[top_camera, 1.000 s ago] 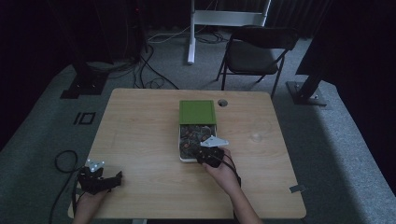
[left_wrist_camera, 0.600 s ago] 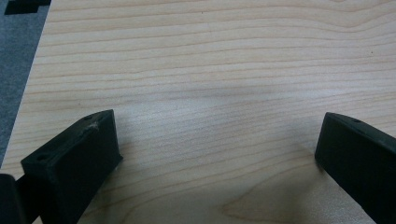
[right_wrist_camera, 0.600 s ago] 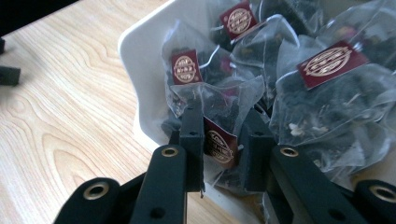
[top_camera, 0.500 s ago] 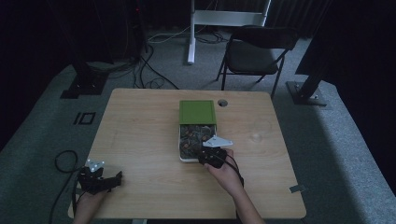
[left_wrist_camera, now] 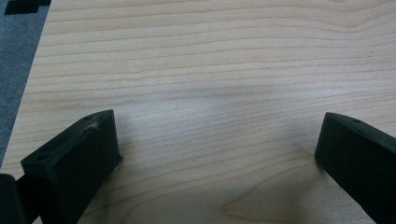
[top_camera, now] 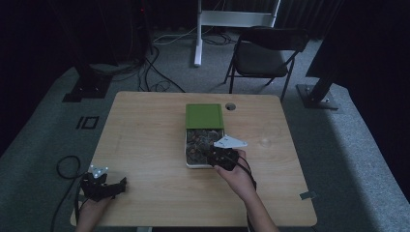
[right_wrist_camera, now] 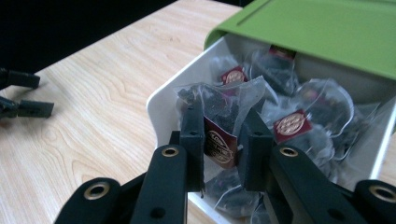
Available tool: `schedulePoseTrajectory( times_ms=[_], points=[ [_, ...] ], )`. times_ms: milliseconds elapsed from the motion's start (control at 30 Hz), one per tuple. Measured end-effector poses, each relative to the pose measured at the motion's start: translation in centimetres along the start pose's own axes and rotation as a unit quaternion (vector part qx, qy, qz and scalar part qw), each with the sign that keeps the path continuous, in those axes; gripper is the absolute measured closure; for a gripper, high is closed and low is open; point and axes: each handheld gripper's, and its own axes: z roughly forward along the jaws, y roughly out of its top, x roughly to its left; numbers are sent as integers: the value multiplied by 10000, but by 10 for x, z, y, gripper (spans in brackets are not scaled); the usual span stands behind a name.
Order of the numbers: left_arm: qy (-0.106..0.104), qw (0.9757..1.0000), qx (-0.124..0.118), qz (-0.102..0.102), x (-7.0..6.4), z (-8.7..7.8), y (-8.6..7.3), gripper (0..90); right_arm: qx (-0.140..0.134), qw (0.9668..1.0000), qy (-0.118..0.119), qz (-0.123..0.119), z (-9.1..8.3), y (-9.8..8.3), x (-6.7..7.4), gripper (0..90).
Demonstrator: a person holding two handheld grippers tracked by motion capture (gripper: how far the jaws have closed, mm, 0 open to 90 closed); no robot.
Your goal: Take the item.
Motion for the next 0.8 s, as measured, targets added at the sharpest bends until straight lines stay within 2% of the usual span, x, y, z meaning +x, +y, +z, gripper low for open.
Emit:
schedulePoseTrajectory(
  times_ms=[300,800],
  points=[
    [0,10000,-1,0,0,0,0,2,-172,9998,-100,11,-10,7,-6,757],
    [0,10000,-1,0,0,0,0,2,-333,9986,-345,206,-26,8,-26,757]
  ],
)
